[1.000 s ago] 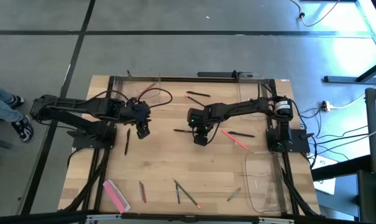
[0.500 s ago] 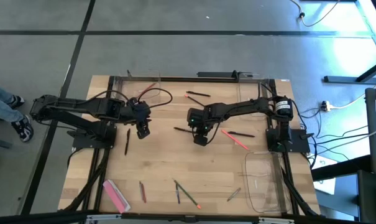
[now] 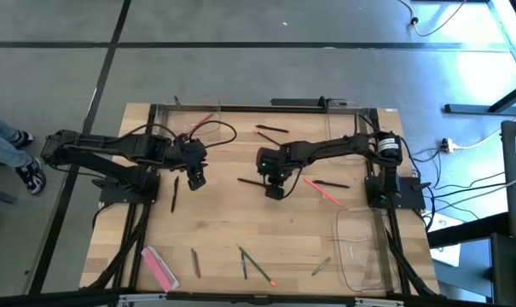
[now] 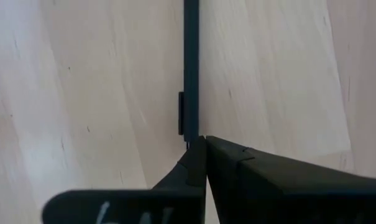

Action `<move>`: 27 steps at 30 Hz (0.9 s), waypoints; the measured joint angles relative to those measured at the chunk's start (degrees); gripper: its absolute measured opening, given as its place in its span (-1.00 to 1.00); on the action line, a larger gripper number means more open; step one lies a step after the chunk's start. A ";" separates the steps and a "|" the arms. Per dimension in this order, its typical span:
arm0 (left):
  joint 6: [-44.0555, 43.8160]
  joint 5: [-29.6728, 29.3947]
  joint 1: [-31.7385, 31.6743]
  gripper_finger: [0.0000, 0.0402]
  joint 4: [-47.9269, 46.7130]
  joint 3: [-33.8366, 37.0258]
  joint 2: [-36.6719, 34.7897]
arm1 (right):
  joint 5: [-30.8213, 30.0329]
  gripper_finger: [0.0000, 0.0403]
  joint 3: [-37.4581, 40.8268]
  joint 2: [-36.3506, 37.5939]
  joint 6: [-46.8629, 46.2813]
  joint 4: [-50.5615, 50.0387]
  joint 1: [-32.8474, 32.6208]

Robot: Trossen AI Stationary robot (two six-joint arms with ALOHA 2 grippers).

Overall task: Sort crayons/erasers/pens/pencils in bins
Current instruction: Put the black pen into the top right transparent bin

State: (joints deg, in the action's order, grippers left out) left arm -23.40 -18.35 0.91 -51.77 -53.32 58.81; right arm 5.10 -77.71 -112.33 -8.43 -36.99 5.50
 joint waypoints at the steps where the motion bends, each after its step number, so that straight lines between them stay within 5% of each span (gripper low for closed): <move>1: 0.00 -0.01 0.00 -0.63 0.00 0.00 0.00 | 0.33 -0.96 -0.02 0.00 0.28 0.25 0.00; 7: 0.00 -0.02 0.00 -0.63 0.00 0.00 0.00 | 1.39 -0.83 -0.02 0.02 4.69 0.94 -0.65; 18: 0.00 -0.02 0.00 -0.63 -0.02 0.00 0.00 | -0.54 -0.25 -0.02 -3.06 7.53 3.47 -2.12; 27: 0.00 -0.02 -0.02 -0.63 -0.02 0.00 -0.02 | -1.02 -0.14 0.94 -3.08 7.27 5.43 -2.10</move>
State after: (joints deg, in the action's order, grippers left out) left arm -23.40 -18.37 0.89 -51.79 -53.32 58.78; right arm 4.08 -76.78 -115.42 -1.16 -31.56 3.40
